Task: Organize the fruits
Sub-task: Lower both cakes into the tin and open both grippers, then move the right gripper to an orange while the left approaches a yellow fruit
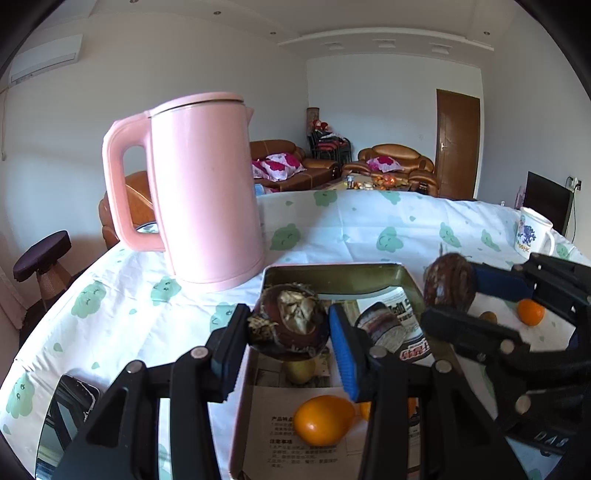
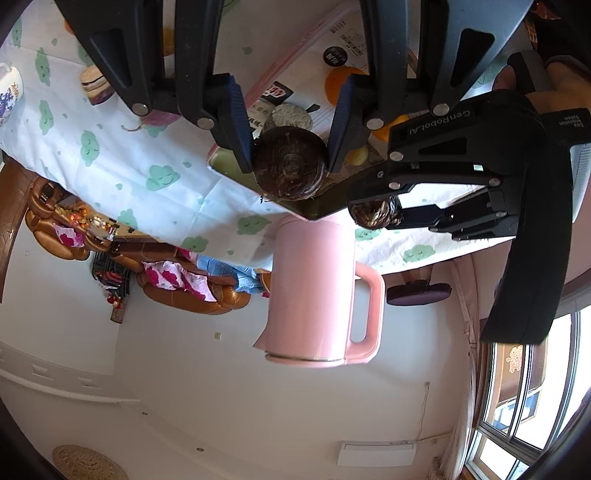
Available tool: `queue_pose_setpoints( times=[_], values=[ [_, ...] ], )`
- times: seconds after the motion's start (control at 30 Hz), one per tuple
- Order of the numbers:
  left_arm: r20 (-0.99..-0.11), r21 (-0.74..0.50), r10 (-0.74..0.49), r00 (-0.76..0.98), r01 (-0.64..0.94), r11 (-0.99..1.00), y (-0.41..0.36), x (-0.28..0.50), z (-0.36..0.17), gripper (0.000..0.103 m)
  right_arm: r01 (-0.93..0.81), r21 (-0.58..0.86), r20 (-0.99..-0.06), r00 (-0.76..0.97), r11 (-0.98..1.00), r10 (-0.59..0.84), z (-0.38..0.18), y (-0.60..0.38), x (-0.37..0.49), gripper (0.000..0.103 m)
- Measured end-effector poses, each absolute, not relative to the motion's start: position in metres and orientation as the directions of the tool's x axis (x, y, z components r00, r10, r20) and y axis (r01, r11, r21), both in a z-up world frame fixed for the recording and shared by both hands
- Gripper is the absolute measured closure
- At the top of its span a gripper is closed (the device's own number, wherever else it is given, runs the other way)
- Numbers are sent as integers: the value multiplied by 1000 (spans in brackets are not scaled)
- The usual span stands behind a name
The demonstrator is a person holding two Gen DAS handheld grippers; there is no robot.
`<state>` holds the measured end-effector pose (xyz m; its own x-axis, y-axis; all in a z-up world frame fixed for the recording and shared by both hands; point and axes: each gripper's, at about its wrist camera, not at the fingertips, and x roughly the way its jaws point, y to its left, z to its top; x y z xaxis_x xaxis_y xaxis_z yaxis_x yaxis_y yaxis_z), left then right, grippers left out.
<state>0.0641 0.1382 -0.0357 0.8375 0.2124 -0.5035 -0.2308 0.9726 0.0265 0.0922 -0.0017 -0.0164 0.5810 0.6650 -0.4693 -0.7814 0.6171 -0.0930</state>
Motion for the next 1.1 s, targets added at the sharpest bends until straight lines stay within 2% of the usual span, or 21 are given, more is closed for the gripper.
queue_pose_setpoints(
  times=[0.67, 0.7, 0.77, 0.8, 0.83, 0.97, 1.03, 1.1],
  values=[
    [-564, 56, 217, 797, -225, 973, 140, 75, -47, 56, -814, -63, -578, 501, 577, 643, -41, 16, 99, 61],
    [-560, 58, 223, 798, -230, 971, 140, 74, -46, 53, -818, -57, -591, 489, 572, 642, -43, 17, 100, 61],
    [-553, 57, 224, 803, -232, 971, 139, 71, -43, 41, -824, -55, -616, 472, 564, 630, -47, 20, 100, 56],
    [-546, 57, 227, 806, -235, 970, 138, 69, -42, 32, -822, -63, -617, 478, 566, 625, -47, 20, 99, 48],
    [-534, 59, 234, 812, -241, 969, 136, 66, -39, 26, -817, -69, -607, 490, 573, 626, -46, 19, 98, 45],
    [-493, 38, 215, 843, -226, 973, 130, 56, -25, 24, -802, -51, -572, 512, 596, 640, -36, 3, 95, 45],
    [-469, 25, 207, 859, -222, 975, 124, 53, -17, 17, -788, -63, -554, 538, 613, 635, -30, -10, 94, 45],
    [-449, 9, 197, 872, -216, 976, 118, 50, -11, 14, -770, -70, -536, 566, 635, 627, -25, -27, 94, 44]
  ],
)
